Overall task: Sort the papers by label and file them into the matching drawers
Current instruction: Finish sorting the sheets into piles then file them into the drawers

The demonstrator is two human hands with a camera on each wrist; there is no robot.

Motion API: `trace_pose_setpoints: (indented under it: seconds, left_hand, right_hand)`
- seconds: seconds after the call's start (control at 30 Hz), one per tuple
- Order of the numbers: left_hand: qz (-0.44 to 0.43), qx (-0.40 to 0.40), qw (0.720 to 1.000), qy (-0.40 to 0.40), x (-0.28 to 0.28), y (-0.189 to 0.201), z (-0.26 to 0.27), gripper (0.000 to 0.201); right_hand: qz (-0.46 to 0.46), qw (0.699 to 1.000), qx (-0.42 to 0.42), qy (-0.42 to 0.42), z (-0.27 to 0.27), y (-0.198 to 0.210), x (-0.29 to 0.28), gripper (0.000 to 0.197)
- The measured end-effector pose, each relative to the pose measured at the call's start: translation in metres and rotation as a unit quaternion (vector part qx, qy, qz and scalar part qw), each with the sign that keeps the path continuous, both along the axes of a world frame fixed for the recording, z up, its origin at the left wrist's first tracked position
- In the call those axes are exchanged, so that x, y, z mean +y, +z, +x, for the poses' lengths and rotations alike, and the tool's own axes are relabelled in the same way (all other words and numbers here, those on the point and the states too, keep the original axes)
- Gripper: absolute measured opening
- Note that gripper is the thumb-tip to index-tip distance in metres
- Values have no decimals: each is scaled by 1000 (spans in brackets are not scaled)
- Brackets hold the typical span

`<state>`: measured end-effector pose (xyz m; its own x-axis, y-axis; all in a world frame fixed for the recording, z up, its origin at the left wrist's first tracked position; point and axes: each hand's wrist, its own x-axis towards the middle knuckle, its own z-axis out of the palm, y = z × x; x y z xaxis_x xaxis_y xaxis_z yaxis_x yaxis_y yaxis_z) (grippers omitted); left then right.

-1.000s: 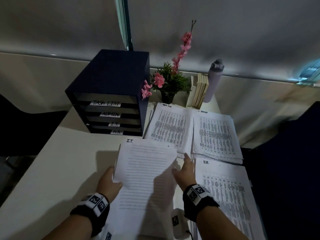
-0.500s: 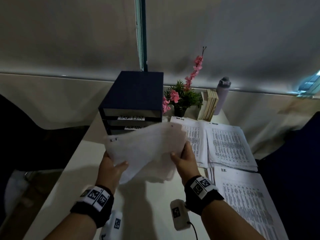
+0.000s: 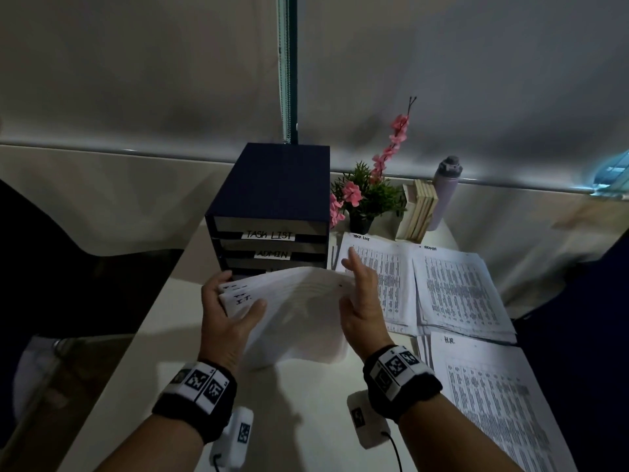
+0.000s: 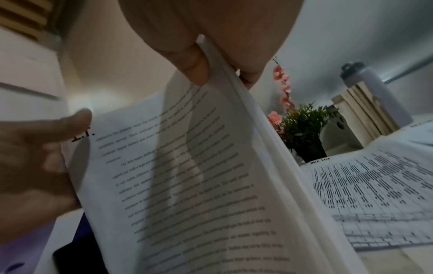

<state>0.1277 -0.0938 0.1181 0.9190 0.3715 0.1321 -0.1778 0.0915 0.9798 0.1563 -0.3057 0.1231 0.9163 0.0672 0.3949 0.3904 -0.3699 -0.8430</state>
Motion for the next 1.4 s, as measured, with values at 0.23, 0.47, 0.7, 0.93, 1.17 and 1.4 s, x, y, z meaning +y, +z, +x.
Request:
trace_pose_setpoints:
  seconds: [0.23,0.47,0.7,0.93,1.17,1.4]
  left_hand:
    - [90,25,995,41,3,-6,6,54]
    - [66,149,987,11,-1,-45,6,50]
    - [59,177,982,-10,10,-49,11,50]
    - [166,319,933,-25,13,-79,2,29]
    - [188,414,890,-22,33,-91,-3,38]
    - [38,440,889,-116,60,-104,-4,50]
  right_hand:
    - [42,999,28,-13,0,0,-1,75]
    - [175,948,264,-21,-7,-23,5,35]
    - [161,946,279,-34,8,-37,1,34]
    - [-32,950,298,-86,9,-83,9,21]
    - [-125,899,419,-35,40,-103,27,47]
    - [-134,901,413,-9,79,-95,42,44]
